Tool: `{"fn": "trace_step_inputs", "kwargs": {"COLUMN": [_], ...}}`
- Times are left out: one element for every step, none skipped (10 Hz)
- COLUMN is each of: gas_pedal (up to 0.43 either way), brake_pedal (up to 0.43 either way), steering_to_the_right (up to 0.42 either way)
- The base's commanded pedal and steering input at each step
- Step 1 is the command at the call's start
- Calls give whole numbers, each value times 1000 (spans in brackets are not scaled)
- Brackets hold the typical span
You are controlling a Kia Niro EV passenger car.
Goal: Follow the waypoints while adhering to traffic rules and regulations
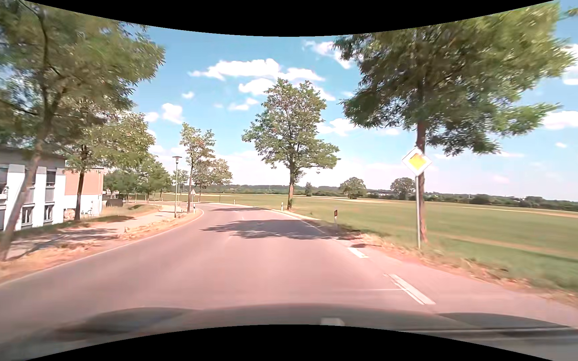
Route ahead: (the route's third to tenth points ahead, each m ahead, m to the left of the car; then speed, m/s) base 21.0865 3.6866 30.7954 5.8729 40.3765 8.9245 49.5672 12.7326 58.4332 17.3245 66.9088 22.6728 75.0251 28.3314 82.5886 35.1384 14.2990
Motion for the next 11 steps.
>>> {"fn": "trace_step_inputs", "kwargs": {"gas_pedal": [130, 130, 130, 130, 130, 130, 130, 130, 130, 130, 130], "brake_pedal": [0, 0, 0, 0, 0, 0, 0, 0, 0, 0, 0], "steering_to_the_right": [-51, -51, -51, -51, -50, -49, -46, -44, -44, -44, -44]}}
